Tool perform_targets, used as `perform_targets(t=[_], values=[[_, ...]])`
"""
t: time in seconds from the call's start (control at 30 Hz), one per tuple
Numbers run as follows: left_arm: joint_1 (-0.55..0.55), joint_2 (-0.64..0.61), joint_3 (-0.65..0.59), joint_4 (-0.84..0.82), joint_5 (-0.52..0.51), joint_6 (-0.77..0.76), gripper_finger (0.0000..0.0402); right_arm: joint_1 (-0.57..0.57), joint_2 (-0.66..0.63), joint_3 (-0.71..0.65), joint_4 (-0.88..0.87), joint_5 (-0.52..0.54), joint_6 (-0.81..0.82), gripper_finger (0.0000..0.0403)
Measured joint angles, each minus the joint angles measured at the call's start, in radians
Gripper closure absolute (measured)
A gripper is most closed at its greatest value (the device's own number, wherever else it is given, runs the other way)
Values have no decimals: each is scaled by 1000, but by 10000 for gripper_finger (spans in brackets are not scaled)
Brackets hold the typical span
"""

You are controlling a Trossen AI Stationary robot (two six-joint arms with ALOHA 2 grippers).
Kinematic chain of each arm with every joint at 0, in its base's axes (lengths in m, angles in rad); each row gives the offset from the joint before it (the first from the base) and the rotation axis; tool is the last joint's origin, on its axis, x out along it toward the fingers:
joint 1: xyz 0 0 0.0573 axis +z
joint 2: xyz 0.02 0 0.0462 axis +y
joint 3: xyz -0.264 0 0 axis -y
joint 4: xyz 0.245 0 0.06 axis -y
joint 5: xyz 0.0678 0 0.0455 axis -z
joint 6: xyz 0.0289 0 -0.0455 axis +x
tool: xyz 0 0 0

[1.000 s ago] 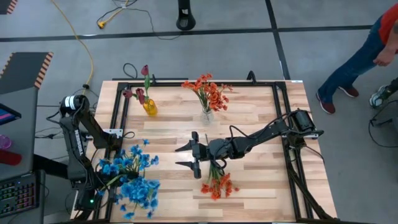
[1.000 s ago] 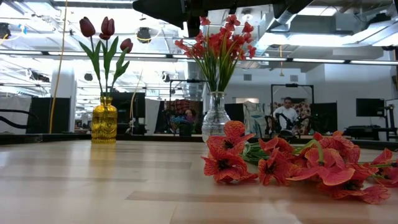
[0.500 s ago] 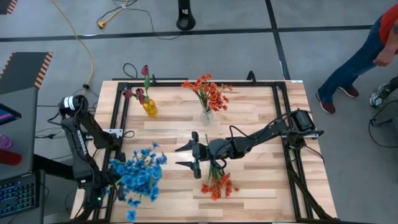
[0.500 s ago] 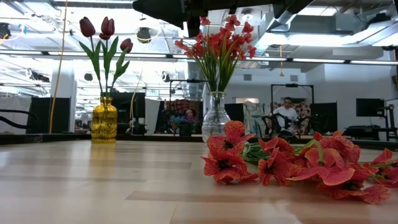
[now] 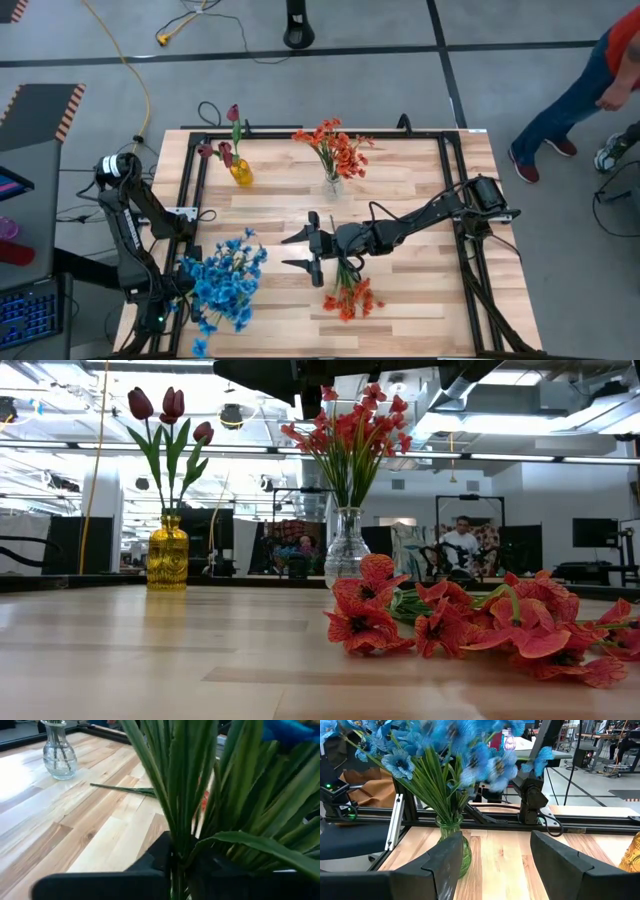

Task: Sort flowers into vase by color
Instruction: Put the blue flowers into the green vase

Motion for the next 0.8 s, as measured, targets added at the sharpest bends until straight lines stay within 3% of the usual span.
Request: perform_targets(t=[0.2, 0.37, 0.63, 0.8], values=[[0, -14, 0, -19, 20, 3, 297, 0, 0, 0, 4, 0, 0, 143], [0, -97, 0, -58, 159, 44, 245, 0, 0, 0, 4, 0, 0, 143], [0, -270, 1, -68, 193, 147, 232, -1, 0, 0, 3, 0, -2, 143], [0, -357, 2, -68, 301, 188, 231, -1, 0, 0, 3, 0, -2, 143]])
